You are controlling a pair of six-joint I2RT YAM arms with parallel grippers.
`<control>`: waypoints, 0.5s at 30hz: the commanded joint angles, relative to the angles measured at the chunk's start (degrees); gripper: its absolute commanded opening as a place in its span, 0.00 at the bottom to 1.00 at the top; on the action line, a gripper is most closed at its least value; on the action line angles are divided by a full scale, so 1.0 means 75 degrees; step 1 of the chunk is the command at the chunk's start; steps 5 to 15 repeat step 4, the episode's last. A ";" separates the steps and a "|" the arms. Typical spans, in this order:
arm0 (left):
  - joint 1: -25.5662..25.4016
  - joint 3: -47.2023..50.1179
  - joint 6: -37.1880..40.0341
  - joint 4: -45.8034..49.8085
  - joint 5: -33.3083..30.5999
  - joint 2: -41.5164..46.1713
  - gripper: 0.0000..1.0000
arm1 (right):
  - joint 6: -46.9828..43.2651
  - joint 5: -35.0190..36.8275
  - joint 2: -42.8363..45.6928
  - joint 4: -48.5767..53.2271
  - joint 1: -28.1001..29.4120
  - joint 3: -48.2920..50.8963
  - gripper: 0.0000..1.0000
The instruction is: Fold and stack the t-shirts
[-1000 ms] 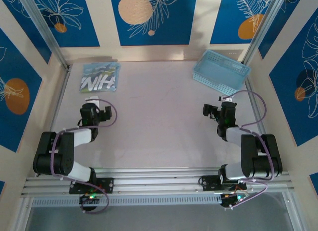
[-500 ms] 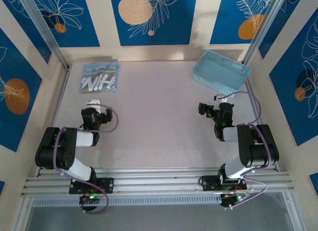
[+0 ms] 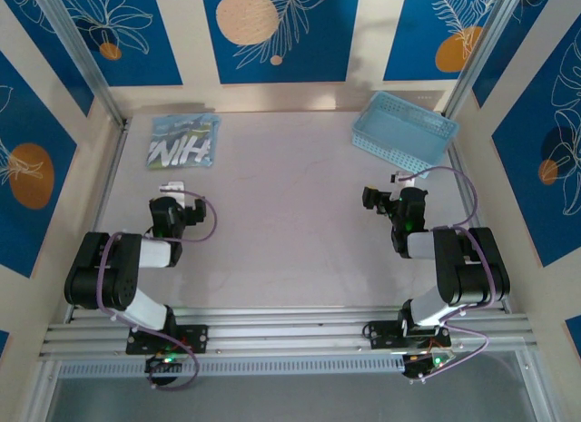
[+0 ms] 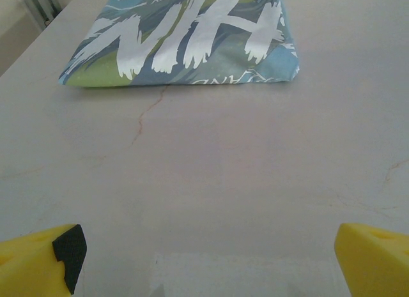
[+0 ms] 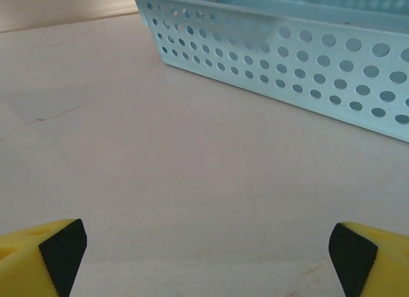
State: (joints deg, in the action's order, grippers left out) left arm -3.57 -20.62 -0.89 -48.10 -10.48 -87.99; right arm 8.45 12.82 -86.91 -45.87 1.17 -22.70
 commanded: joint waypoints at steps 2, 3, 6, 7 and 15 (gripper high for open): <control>-0.0086 -0.0168 0.0141 -0.0247 0.0029 -0.0011 1.00 | -0.0189 -0.0012 -0.0060 -0.0289 0.0032 -0.0043 0.99; -0.0098 -0.0168 0.0130 -0.0232 0.0009 -0.0015 1.00 | -0.0190 -0.0003 -0.0049 -0.0315 0.0032 -0.0024 0.99; -0.0098 -0.0168 0.0138 -0.0233 0.0015 -0.0010 1.00 | -0.0189 -0.0010 -0.0048 -0.0330 0.0033 -0.0008 0.99; -0.0098 -0.0168 0.0138 -0.0233 0.0015 -0.0010 1.00 | -0.0189 -0.0010 -0.0048 -0.0330 0.0033 -0.0008 0.99; -0.0098 -0.0168 0.0138 -0.0233 0.0015 -0.0010 1.00 | -0.0189 -0.0010 -0.0048 -0.0330 0.0033 -0.0008 0.99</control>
